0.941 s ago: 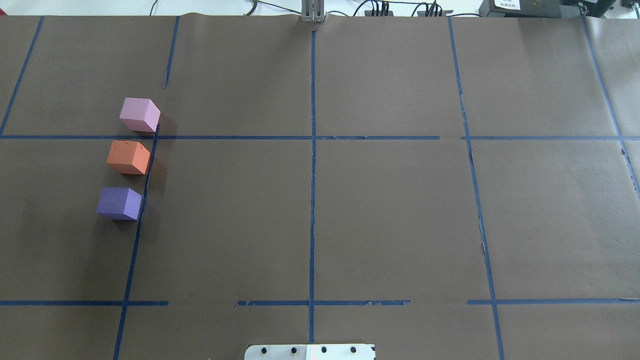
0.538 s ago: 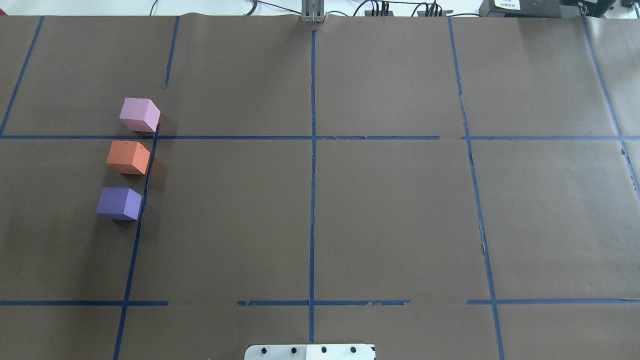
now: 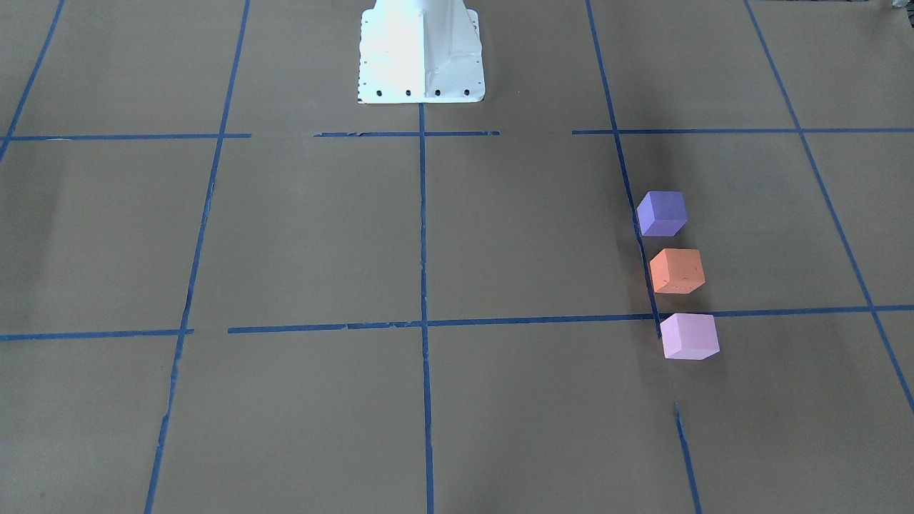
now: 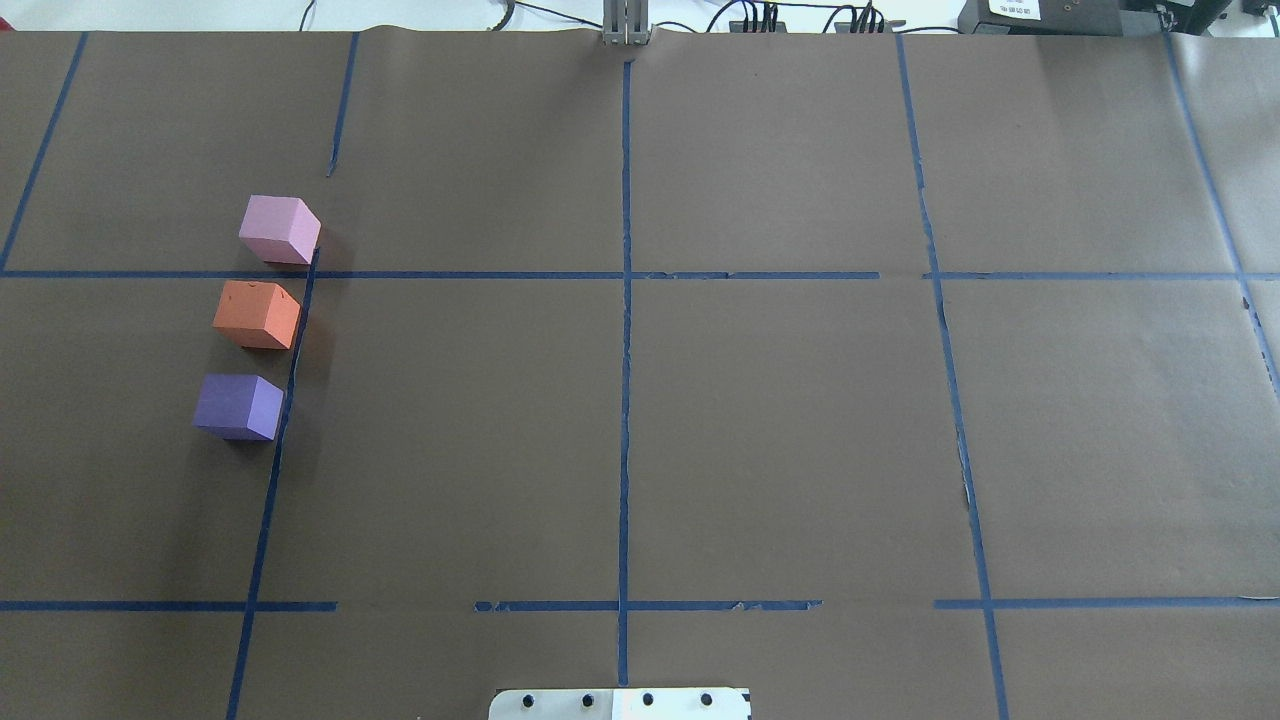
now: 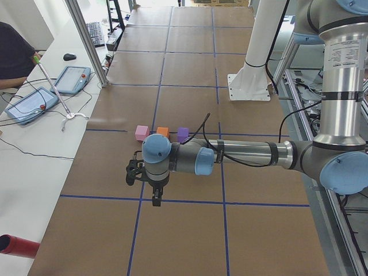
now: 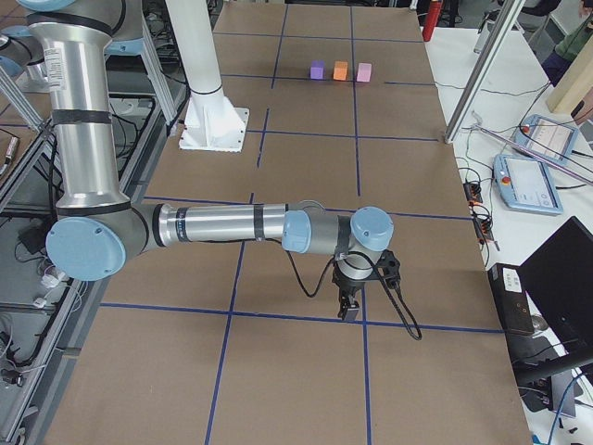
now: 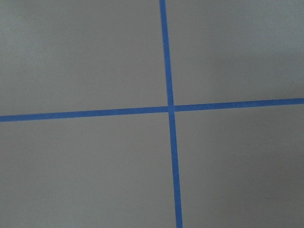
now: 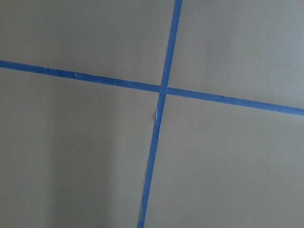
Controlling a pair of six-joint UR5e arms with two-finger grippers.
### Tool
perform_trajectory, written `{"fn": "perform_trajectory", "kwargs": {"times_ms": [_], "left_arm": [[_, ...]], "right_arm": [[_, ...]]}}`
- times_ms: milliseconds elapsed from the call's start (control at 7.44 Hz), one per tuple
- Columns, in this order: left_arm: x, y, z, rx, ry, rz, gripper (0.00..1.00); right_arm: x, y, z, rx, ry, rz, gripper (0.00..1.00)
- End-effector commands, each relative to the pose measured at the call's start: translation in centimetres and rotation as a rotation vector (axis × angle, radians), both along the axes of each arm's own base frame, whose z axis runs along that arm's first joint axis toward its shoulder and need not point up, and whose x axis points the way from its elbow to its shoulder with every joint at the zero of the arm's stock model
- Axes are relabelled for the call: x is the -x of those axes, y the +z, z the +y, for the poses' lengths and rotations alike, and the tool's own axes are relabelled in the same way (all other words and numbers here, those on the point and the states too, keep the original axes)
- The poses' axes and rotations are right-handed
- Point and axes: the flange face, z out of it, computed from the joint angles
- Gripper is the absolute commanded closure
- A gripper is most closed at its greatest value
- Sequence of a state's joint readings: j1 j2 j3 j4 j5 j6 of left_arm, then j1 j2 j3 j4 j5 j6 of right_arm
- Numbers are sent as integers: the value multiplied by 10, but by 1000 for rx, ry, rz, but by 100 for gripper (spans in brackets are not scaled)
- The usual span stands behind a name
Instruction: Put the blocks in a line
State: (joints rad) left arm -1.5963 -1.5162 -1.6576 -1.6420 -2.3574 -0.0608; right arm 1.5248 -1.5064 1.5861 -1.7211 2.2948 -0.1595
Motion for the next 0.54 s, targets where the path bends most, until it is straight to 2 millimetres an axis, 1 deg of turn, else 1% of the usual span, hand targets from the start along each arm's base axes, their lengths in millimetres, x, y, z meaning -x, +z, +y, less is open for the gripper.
{"fn": "perform_trajectory", "kwargs": {"times_ms": [0,134,403], "left_arm": [[2,0,2,8,-3,-1,0],[2,1,4,11,-3,-1,0],[1,-3,0,7,-3,-1,0]], "right_arm": [[0,-1,-1,-2,0,0,0],[0,0,0,0,0,0,0],[0,0,0,0,0,0,0]]}}
